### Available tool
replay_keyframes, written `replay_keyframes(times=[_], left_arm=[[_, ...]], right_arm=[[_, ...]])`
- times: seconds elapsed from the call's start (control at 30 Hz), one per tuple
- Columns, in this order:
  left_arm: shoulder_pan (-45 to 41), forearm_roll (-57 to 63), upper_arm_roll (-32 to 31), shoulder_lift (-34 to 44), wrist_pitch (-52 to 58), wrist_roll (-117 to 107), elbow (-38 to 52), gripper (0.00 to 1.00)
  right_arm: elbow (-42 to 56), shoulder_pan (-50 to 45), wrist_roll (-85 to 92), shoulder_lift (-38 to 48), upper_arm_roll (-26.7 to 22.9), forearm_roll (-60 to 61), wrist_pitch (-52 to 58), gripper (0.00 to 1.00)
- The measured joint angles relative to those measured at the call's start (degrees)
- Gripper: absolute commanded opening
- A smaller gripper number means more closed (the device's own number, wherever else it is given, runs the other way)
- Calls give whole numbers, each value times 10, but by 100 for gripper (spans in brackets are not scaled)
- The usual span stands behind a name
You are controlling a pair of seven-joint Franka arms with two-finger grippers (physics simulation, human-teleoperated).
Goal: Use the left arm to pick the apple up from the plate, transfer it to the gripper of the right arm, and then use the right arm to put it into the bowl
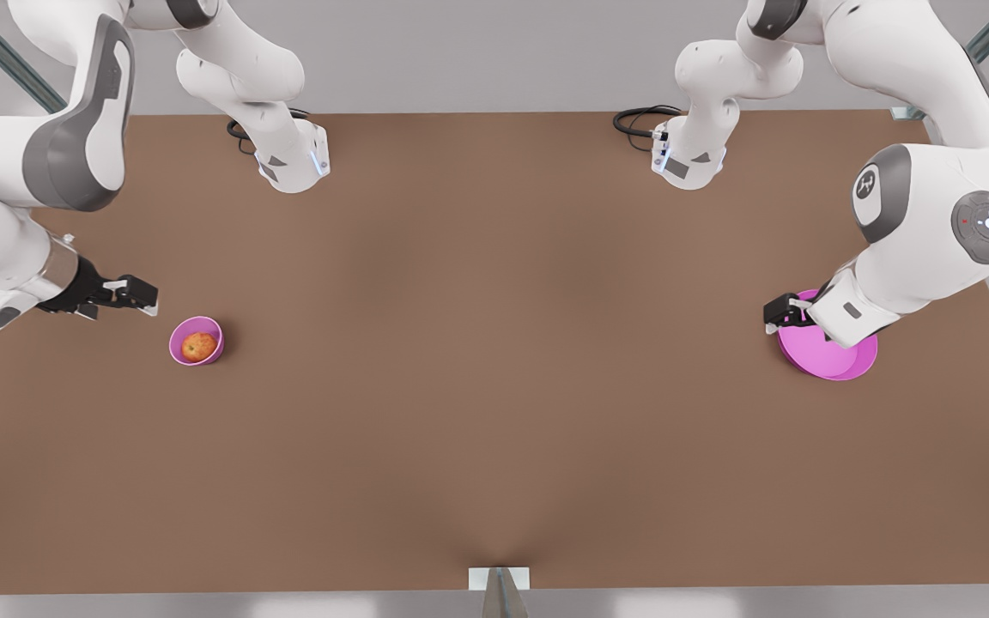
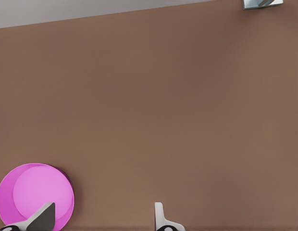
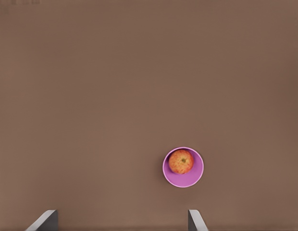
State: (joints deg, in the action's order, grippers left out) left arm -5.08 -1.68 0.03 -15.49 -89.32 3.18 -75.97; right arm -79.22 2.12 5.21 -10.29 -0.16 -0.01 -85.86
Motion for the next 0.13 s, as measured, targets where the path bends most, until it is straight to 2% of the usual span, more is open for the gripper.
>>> replay_keyframes(times=[0.13], left_arm=[[2, 2, 2, -4, 0, -1, 1, 100]], right_arm=[[0, -1, -2, -3, 0, 0, 0, 100]])
